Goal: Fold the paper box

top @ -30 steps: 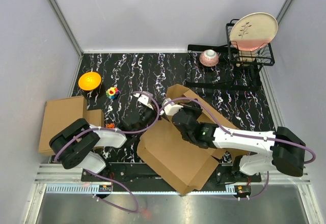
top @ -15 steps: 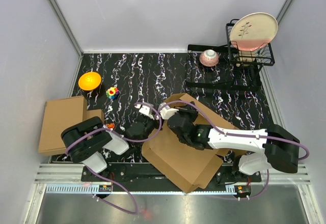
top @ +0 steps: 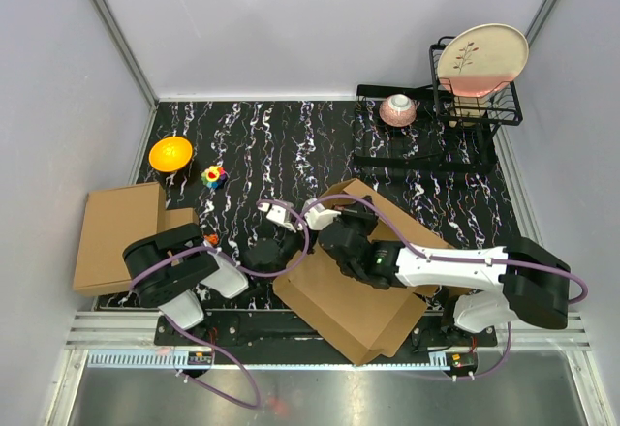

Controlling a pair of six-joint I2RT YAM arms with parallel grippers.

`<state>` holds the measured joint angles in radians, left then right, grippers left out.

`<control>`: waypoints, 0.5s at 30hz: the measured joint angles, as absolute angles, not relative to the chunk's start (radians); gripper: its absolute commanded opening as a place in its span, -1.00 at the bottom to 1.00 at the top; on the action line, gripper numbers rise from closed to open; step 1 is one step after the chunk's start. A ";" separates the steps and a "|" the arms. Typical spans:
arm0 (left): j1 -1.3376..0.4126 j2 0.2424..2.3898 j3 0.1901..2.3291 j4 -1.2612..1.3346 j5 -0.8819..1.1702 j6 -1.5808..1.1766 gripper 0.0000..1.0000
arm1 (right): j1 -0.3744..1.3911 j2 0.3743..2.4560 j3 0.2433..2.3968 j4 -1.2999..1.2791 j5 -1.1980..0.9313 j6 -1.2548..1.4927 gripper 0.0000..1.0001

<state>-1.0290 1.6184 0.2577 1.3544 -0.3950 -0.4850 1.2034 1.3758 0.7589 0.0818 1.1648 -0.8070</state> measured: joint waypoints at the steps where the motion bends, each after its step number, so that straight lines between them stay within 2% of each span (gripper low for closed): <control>1: -1.030 1.618 0.257 1.354 -0.395 -0.492 -0.92 | 1.205 1.375 0.754 0.086 1.168 -0.807 -1.00; 15: -1.036 1.645 0.260 1.361 -0.381 -0.635 -0.91 | 1.218 1.356 0.723 0.126 1.196 -0.744 -1.00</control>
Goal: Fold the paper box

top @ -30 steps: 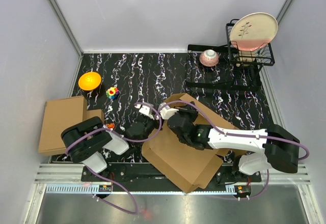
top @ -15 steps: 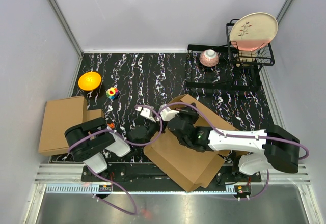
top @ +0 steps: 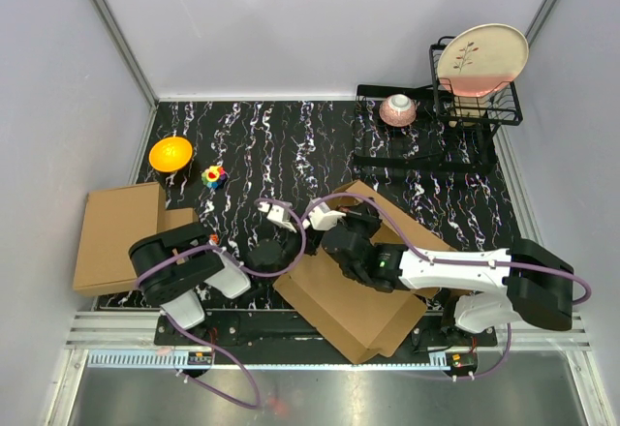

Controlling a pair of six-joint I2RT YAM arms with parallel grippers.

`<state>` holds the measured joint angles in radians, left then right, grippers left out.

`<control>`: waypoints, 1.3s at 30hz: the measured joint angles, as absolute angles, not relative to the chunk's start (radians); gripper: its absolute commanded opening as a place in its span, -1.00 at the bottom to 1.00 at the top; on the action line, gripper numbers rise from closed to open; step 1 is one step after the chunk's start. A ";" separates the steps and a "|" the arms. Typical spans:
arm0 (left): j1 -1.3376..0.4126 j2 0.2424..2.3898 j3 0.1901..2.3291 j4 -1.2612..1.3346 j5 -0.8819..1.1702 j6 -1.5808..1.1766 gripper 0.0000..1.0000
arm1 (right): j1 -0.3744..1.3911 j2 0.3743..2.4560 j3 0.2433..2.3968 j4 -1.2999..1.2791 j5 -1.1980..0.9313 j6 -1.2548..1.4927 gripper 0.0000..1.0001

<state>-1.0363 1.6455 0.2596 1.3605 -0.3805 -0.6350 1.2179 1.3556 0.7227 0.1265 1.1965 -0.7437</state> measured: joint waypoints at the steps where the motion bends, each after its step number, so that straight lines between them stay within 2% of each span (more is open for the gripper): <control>1: -1.039 1.651 0.263 1.361 -0.376 -0.638 -0.91 | 1.218 1.352 0.722 0.123 1.197 -0.739 -1.00; 15: -1.091 1.697 0.317 1.340 -0.355 -0.659 -0.88 | 1.217 1.346 0.717 0.099 1.223 -0.702 -1.00; 18: -1.096 1.708 0.329 1.335 -0.348 -0.659 -0.79 | 1.217 1.346 0.717 0.096 1.227 -0.701 -1.00; 21: -1.104 1.733 0.355 1.337 -0.330 -0.659 -0.45 | 1.217 1.347 0.717 0.087 1.230 -0.696 -1.00; 23: -1.110 1.749 0.373 1.336 -0.308 -0.658 -0.31 | 1.217 1.347 0.717 0.084 1.230 -0.692 -1.00; 32: -1.114 1.753 0.355 1.329 -0.283 -0.635 -0.16 | 1.217 1.347 0.717 0.077 1.229 -0.686 -1.00; 39: -1.114 1.671 0.233 1.318 -0.292 -0.598 -0.13 | 1.218 1.347 0.717 0.075 1.229 -0.685 -1.00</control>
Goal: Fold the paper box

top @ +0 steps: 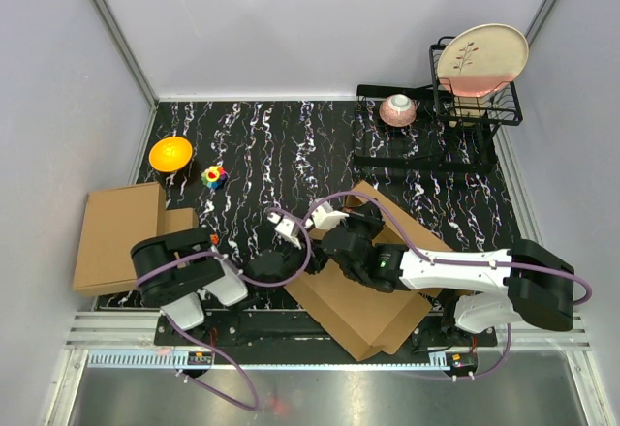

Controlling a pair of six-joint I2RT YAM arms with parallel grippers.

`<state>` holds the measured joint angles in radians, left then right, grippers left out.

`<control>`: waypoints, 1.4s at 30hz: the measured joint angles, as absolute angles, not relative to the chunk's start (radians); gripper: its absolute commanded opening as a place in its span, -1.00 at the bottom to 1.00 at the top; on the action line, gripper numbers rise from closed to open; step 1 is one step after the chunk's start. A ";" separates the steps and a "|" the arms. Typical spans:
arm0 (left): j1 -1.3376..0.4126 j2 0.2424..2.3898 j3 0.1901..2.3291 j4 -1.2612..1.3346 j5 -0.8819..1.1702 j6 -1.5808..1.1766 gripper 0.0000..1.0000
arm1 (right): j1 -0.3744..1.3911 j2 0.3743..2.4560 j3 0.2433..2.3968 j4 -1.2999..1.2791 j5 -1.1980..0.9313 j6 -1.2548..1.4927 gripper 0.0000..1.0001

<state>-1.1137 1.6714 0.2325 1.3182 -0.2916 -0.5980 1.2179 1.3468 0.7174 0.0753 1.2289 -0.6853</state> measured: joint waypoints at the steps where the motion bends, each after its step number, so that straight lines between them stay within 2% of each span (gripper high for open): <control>1: -1.114 1.653 0.213 1.317 -0.295 -0.593 -0.12 | 1.218 1.347 0.717 0.076 1.229 -0.684 -1.00; 7: -1.114 1.559 0.138 1.309 -0.376 -0.501 0.03 | 1.219 1.350 0.717 0.077 1.230 -0.682 -1.00; 9: -1.114 1.564 0.159 1.306 -0.400 -0.431 0.19 | 1.219 1.353 0.717 0.077 1.230 -0.682 -1.00; 12: -1.112 1.606 0.229 1.304 -0.412 -0.333 0.33 | 1.219 1.354 0.718 0.078 1.232 -0.677 -1.00; 24: -1.038 1.739 0.377 1.357 -0.432 -0.258 0.45 | 1.216 1.351 0.719 0.057 1.239 -0.644 -1.00; 31: -1.030 1.792 0.421 1.361 -0.406 -0.263 0.67 | 1.217 1.353 0.720 0.055 1.240 -0.636 -1.00; 42: -1.025 1.860 0.480 1.379 -0.379 -0.313 0.76 | 1.206 1.357 0.720 0.021 1.274 -0.615 -1.00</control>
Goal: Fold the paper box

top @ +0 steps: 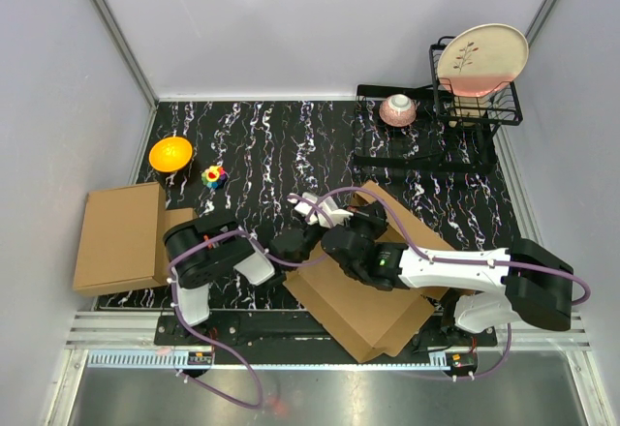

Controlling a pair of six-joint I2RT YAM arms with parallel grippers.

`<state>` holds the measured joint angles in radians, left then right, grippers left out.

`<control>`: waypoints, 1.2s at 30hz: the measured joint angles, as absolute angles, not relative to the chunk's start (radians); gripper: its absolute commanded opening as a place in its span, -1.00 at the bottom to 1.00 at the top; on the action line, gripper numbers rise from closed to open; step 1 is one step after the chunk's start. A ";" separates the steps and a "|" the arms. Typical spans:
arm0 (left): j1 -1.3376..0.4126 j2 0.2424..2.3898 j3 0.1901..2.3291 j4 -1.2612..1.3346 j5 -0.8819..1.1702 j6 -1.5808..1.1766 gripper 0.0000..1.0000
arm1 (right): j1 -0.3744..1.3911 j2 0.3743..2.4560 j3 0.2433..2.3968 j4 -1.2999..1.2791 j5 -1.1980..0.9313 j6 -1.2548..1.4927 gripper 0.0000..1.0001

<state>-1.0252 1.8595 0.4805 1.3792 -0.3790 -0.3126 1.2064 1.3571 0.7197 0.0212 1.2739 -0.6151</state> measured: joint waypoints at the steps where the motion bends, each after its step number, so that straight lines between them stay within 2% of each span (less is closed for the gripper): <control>1: -1.025 1.862 0.482 1.380 -0.376 -0.315 0.78 | 1.206 1.357 0.720 0.019 1.275 -0.614 -1.00; 13: -1.000 1.850 0.482 1.372 -0.245 -0.333 0.89 | 1.206 1.362 0.720 0.019 1.282 -0.594 -1.00; 25: -0.974 1.924 0.558 1.391 -0.161 -0.338 0.84 | 1.185 1.366 0.721 -0.014 1.320 -0.566 -1.00; 29: -0.970 1.957 0.593 1.401 -0.141 -0.344 0.71 | 1.175 1.367 0.721 -0.038 1.340 -0.548 -1.00; 33: -0.965 1.978 0.624 1.406 -0.117 -0.351 0.38 | 1.168 1.367 0.721 -0.051 1.354 -0.523 -1.00; 34: -0.964 1.981 0.630 1.407 -0.111 -0.353 0.21 | 1.165 1.368 0.721 -0.051 1.356 -0.518 -1.00; 36: -0.962 1.986 0.640 1.408 -0.098 -0.360 0.03 | 1.162 1.367 0.721 -0.052 1.359 -0.509 -1.00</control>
